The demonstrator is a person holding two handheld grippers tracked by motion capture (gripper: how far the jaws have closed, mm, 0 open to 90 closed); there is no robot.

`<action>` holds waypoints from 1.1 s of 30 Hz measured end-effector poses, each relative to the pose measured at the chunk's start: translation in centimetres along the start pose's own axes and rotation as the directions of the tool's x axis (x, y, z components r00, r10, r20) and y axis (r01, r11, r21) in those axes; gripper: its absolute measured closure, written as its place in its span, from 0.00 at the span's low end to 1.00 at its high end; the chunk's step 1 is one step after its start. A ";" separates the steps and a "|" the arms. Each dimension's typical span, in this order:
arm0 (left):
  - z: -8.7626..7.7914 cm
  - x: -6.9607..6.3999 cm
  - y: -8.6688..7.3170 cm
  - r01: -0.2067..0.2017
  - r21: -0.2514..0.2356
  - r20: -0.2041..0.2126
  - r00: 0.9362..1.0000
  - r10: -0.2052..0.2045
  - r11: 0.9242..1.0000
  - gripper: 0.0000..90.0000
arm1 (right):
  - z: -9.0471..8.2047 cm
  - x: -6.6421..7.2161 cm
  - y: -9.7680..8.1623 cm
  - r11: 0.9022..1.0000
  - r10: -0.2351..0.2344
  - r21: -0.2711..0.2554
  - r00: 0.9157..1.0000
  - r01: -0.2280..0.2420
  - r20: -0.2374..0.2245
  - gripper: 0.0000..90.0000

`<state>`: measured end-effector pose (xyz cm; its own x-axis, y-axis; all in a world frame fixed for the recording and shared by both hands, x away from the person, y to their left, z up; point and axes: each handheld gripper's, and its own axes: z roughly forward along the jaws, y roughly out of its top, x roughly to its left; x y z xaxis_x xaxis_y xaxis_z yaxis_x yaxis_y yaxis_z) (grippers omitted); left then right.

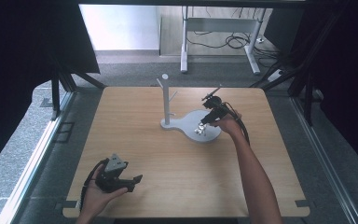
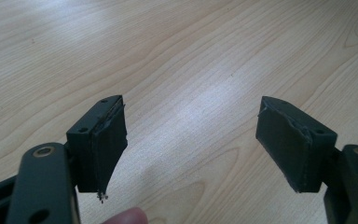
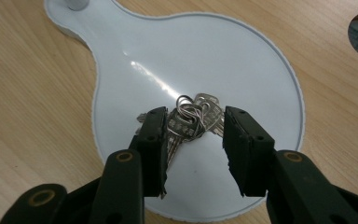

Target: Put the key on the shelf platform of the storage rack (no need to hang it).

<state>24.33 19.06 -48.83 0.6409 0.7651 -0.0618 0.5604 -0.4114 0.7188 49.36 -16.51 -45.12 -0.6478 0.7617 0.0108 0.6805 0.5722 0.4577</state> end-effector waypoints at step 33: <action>0.3 -0.2 0.3 -0.018 0.015 0.016 1.000 0.018 1.000 0.27 | -6.0 2.2 -10.9 0.976 -0.070 -0.215 0.990 0.043 -0.119 0.60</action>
<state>24.56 18.63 -48.77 0.6590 0.7498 -0.0601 0.5568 -0.4325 0.7092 38.50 -22.91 -44.76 -0.7300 0.6782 0.0846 0.5626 0.5260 0.6378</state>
